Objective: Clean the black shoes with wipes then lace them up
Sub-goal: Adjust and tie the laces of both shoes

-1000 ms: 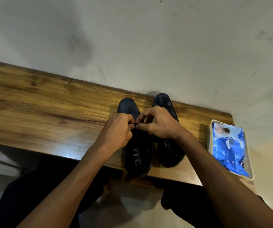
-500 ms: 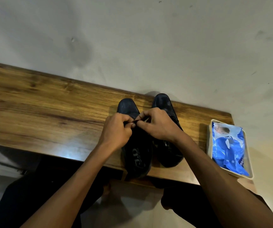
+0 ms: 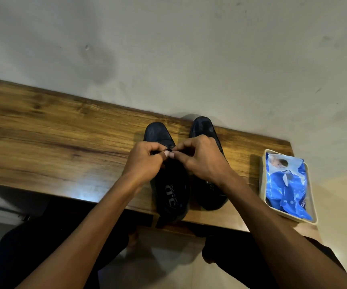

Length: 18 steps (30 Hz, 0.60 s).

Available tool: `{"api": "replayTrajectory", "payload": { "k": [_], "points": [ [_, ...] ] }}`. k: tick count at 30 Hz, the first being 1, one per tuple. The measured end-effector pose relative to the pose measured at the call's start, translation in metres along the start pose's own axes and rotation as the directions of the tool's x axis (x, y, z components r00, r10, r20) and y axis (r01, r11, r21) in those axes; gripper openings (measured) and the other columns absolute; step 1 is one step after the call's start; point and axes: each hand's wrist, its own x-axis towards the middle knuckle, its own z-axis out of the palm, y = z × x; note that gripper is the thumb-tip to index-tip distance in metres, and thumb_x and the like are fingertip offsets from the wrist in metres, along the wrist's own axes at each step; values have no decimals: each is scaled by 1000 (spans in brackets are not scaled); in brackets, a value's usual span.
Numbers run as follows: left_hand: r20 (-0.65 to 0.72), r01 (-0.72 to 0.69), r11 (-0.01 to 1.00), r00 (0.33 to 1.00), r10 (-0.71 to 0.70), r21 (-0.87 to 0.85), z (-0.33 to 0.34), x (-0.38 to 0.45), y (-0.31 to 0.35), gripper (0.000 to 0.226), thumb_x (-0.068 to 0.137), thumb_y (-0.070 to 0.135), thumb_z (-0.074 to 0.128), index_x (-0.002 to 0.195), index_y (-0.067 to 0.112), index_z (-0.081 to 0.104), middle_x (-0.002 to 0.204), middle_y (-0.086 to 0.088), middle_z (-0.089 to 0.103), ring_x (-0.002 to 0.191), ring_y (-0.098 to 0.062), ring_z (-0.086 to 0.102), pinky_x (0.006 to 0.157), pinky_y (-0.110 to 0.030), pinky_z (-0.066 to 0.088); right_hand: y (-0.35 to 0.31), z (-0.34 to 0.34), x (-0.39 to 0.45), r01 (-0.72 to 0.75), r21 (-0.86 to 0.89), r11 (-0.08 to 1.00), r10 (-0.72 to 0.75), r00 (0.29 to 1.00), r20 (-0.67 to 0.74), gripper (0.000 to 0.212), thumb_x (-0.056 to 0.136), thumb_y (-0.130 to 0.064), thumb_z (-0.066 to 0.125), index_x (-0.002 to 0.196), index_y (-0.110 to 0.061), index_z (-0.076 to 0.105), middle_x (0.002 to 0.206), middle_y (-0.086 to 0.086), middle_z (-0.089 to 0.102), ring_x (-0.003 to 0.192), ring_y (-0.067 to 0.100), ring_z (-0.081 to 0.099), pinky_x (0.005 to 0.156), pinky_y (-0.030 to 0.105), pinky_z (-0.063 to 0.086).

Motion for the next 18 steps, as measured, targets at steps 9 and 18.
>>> {"api": "replayTrajectory", "payload": {
  "k": [9,18],
  "points": [
    [29,-64,995,998,62,79,-1,1,-1,14,93,18,65,85,22,75,79,1,73,73,-13,69,62,-31,52,-2,-3,3,-46,11,999,45,998,32,11,92,-32,70,83,-27,75,66,-15,65,59,-3,61,53,21,48],
    [-24,3,991,1000,0,133,-9,6,0,14,92,18,68,80,18,76,74,2,71,59,-8,63,58,-23,44,-2,-13,1,-10,-374,927,49,994,96,12,91,-35,60,79,-32,59,76,-12,64,71,11,63,70,40,56]
  ]
}}
